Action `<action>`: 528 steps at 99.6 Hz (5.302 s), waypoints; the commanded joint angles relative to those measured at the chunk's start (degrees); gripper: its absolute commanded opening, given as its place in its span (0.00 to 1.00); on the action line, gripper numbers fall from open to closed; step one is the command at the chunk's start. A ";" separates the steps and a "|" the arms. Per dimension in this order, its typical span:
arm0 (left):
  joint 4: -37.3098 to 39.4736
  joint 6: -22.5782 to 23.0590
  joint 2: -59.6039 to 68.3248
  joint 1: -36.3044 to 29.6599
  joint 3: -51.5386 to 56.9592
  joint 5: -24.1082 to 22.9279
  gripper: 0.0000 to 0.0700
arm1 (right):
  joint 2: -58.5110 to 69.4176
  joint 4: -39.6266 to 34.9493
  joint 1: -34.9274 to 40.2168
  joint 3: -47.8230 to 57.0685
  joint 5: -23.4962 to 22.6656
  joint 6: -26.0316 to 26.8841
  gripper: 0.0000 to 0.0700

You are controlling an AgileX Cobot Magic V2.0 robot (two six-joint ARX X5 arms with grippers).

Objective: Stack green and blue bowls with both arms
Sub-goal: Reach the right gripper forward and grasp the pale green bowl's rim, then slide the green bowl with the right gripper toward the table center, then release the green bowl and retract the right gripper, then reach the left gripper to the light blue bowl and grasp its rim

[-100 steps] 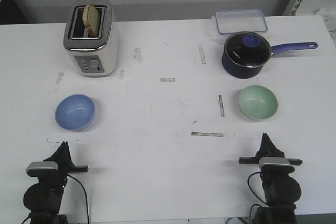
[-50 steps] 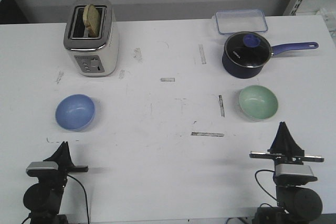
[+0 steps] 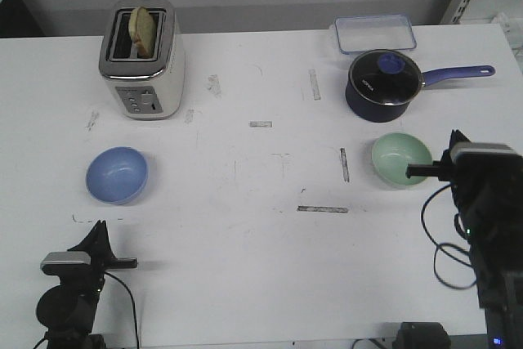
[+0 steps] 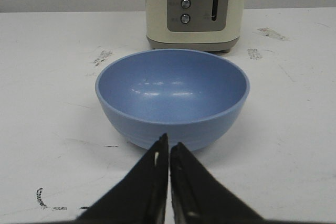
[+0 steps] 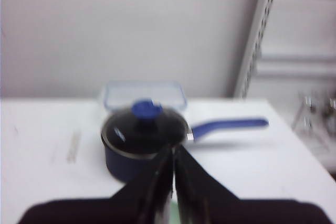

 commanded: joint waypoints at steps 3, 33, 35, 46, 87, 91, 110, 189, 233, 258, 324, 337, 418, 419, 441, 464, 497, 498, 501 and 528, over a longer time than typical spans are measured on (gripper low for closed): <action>0.57 -0.09 -0.07 -0.04 -1.25 0.04 0.00 | 7.93 -5.27 -2.43 5.11 -2.91 -0.39 0.00; 0.57 -0.11 -0.07 -0.04 -1.25 0.04 0.00 | 24.83 -11.30 -12.63 7.28 -13.31 -4.15 0.23; 0.57 -0.09 -0.07 -0.04 -1.25 0.04 0.00 | 25.81 -11.65 -13.25 7.28 -13.90 -4.35 0.31; 0.57 -0.09 -0.07 -0.04 -1.25 0.02 0.00 | 30.88 -12.74 -15.56 7.28 -15.87 -4.63 0.62; 0.55 -0.09 -0.07 -0.04 -1.25 0.02 0.00 | 43.98 -10.71 -15.69 7.26 -15.80 -7.02 0.63; 0.55 -0.09 -0.07 -0.04 -1.25 0.04 0.00 | 44.83 -10.29 -15.52 7.26 -15.76 -7.02 0.63; 0.55 -0.09 -0.07 -0.04 -1.25 0.02 0.00 | 47.56 -8.46 -15.04 7.17 -15.76 -6.99 0.44; 0.57 -0.09 -0.07 -0.04 -1.25 0.04 0.00 | 31.10 -6.51 -5.99 7.72 -20.26 0.04 0.00; 0.57 -0.09 -0.07 -0.04 -1.25 0.04 0.00 | 33.31 -4.33 26.23 7.69 -20.61 5.73 0.00; 0.57 -0.09 -0.07 -0.04 -1.25 0.04 0.00 | 42.69 -4.81 33.38 7.61 -19.93 5.16 0.00; 0.55 -0.09 -0.07 -0.04 -1.25 0.04 0.00 | 50.10 -3.61 33.94 7.63 -20.31 3.34 0.25; 0.55 -0.09 -0.07 -0.04 -1.25 0.04 0.00 | 49.83 -3.58 33.88 7.76 -20.28 3.34 0.65; 0.55 -0.09 -0.07 -0.04 -1.25 0.04 0.00 | 22.91 -7.61 16.24 6.80 -3.63 2.14 0.00; 0.55 -0.09 -0.07 -0.04 -1.25 0.02 0.00 | 22.47 -7.58 15.72 6.32 -3.67 2.16 0.00; 0.55 -0.09 -0.07 -0.04 -1.25 0.04 0.00 | 11.85 -2.71 7.41 -8.96 -3.61 0.28 0.00; 0.55 -0.35 -0.07 -0.04 -1.25 0.04 0.00 | -0.92 3.63 3.69 -24.15 -3.61 0.77 0.00; 0.76 -1.22 -0.07 -0.04 1.42 -0.48 0.00 | -11.45 7.17 3.69 -29.68 -3.63 -0.13 0.00; 0.81 -1.31 -0.07 -0.04 1.73 -0.52 0.00 | -11.56 7.30 3.69 -29.68 -3.63 -0.17 0.00; 0.94 -1.57 -0.04 -0.04 2.78 -0.68 0.00 | -11.85 7.61 3.69 -29.68 -3.65 -0.39 0.00; 0.04 -1.55 5.77 -0.04 19.43 -6.40 0.00 | -11.74 8.63 3.69 -29.68 -3.65 -0.37 0.00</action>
